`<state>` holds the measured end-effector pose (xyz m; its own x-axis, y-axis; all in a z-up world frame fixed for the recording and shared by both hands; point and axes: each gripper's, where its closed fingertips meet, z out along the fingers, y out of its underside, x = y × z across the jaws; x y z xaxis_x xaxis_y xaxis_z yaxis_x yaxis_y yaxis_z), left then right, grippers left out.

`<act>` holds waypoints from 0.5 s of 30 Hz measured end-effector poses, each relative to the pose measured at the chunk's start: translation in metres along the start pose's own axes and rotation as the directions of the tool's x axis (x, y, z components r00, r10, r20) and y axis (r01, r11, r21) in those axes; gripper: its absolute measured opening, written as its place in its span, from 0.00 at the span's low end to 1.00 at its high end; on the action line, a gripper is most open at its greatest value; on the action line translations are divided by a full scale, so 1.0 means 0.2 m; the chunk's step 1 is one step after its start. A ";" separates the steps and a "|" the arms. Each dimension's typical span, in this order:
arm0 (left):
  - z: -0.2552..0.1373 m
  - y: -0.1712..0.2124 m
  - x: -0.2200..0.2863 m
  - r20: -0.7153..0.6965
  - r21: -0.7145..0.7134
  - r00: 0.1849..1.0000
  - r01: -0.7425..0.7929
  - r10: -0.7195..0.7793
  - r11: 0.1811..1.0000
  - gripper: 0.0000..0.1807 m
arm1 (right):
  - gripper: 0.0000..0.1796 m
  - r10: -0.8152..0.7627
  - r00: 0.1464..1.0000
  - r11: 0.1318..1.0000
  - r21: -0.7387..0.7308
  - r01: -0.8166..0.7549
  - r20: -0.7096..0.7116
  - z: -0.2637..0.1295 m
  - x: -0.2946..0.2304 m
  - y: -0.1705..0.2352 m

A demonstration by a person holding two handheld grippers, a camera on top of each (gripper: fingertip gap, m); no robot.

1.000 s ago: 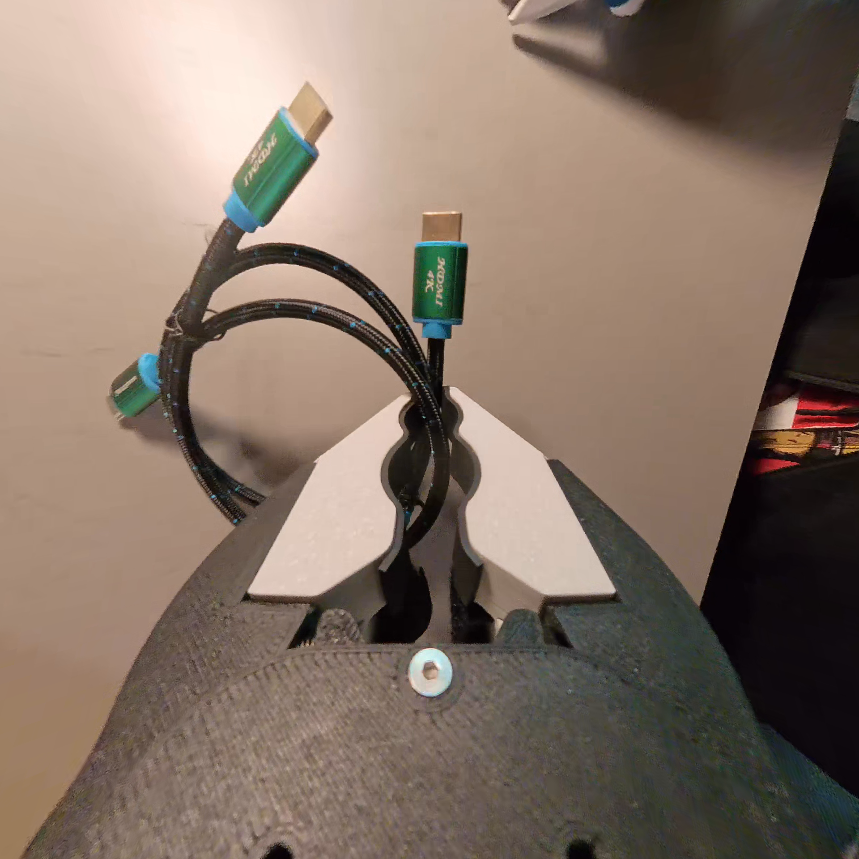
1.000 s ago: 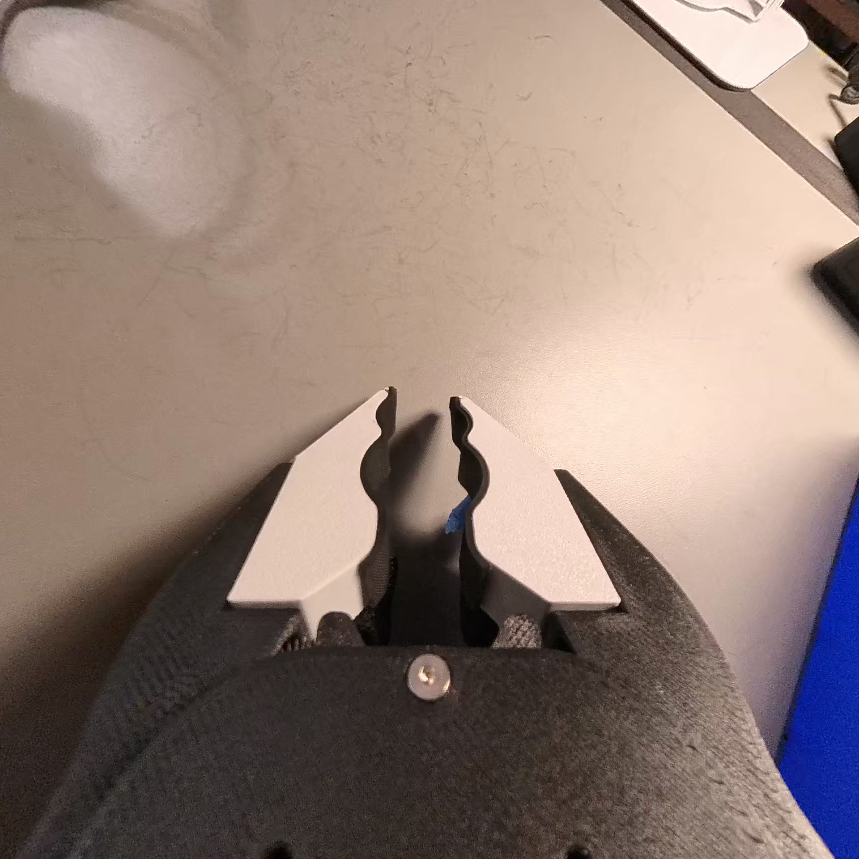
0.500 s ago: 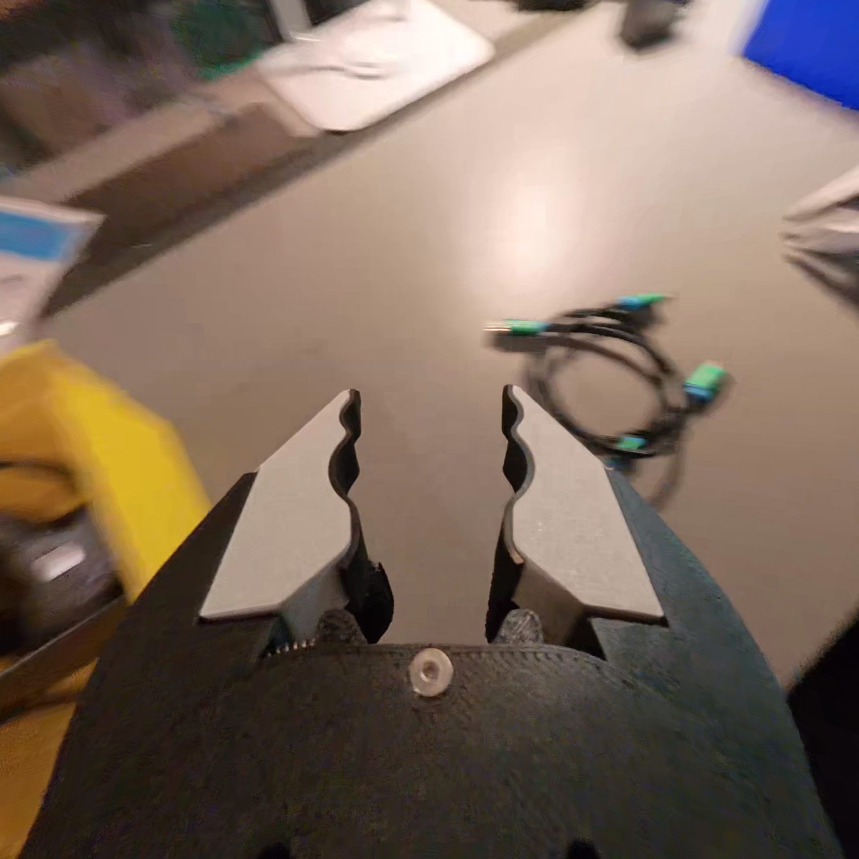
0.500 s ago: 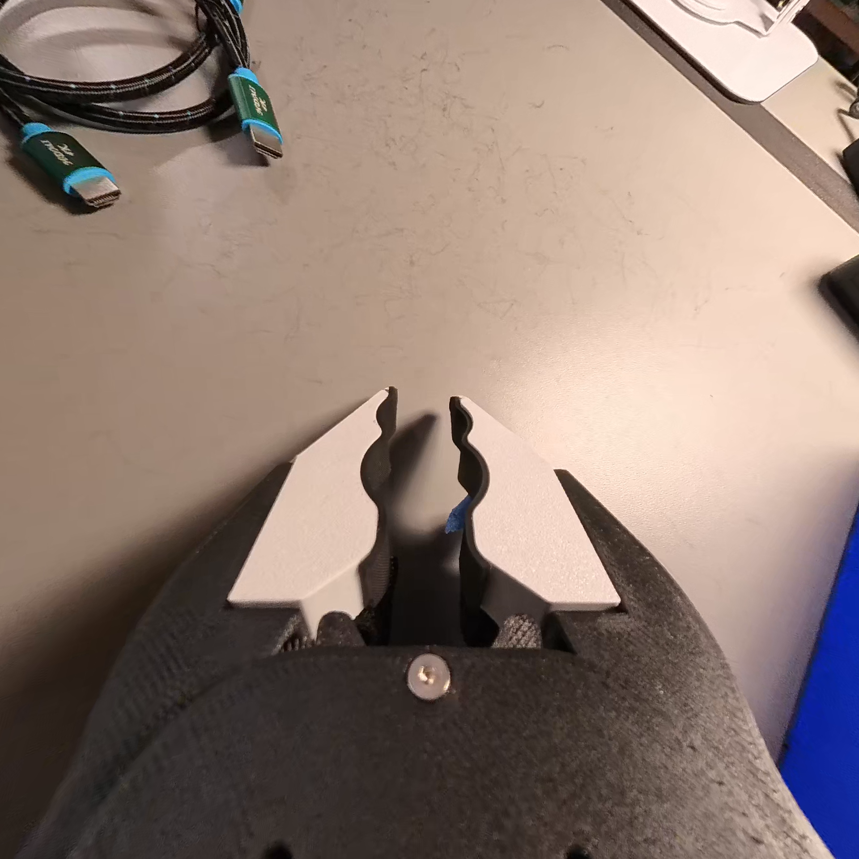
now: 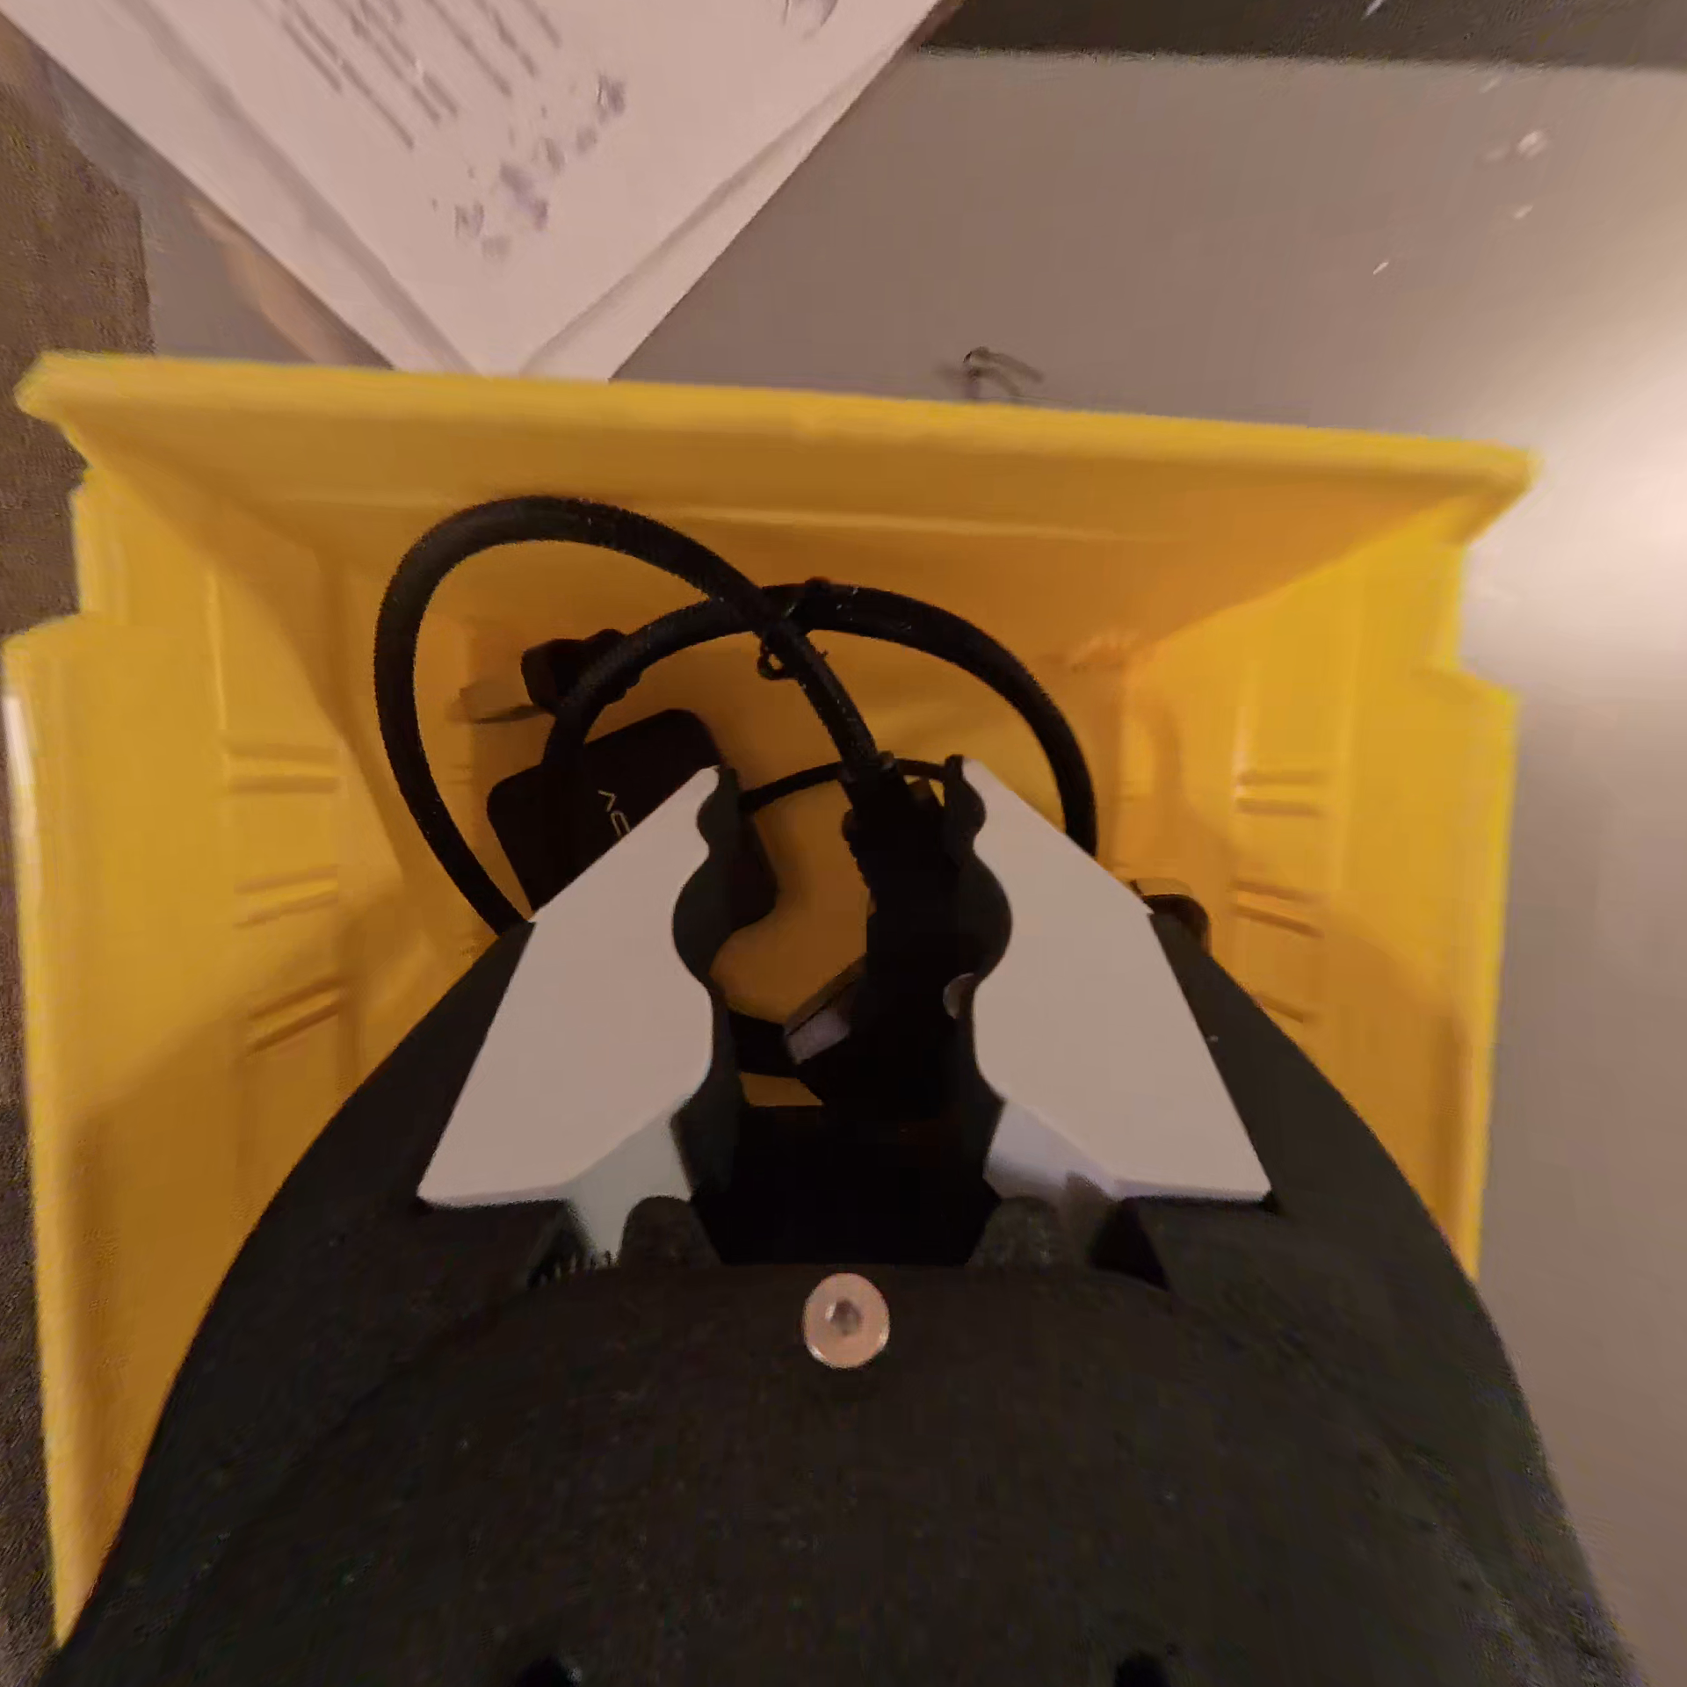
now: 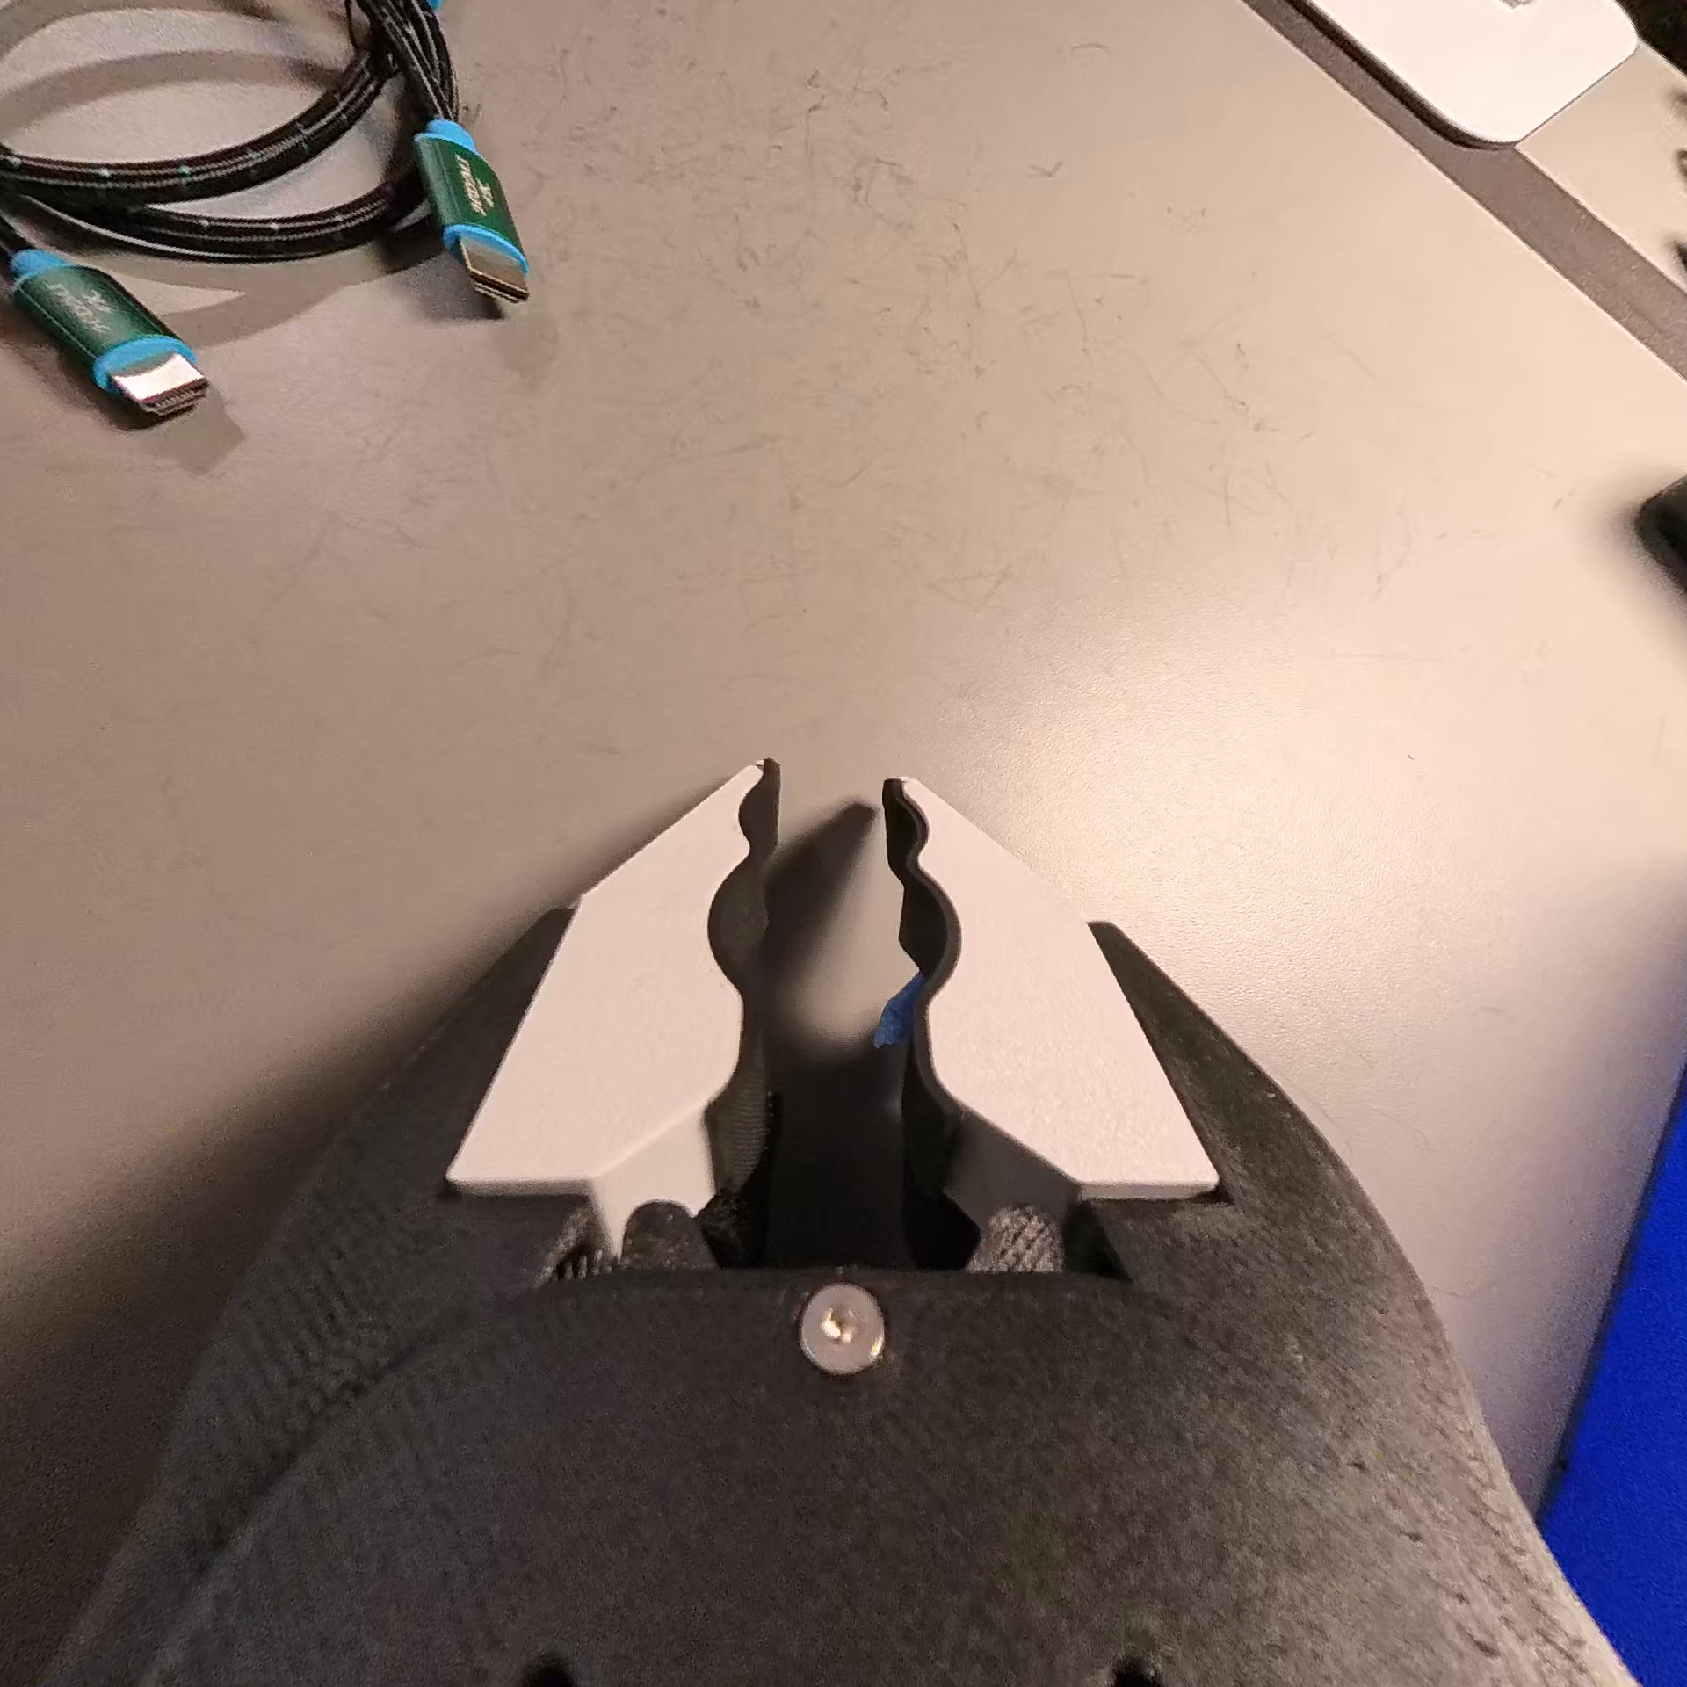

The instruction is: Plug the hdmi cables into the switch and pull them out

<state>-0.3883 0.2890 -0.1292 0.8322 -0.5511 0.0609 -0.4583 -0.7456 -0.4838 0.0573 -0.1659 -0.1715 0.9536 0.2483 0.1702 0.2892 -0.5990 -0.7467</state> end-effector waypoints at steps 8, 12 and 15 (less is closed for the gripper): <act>-0.38 -0.18 0.08 0.091 0.290 0.990 -0.127 0.105 0.949 0.12 | 0.14 0.038 0.997 0.999 -0.017 -0.037 0.065 0.01 -0.02 0.01; -0.94 -0.38 0.39 0.226 0.541 0.940 -0.338 0.254 0.770 0.12 | 0.14 0.040 0.995 0.999 -0.017 -0.039 0.091 0.01 -0.03 0.00; -1.18 -0.40 0.86 0.188 0.604 0.874 -0.463 0.448 0.649 0.12 | 0.14 0.034 0.995 0.999 -0.010 -0.033 0.095 0.01 -0.04 0.00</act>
<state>-0.2818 0.1655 0.1261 0.5809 -0.7451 -0.3278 -0.4941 -0.0027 -0.8694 0.0500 -0.1656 -0.1734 0.9506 0.2992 0.0831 0.2585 -0.6143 -0.7455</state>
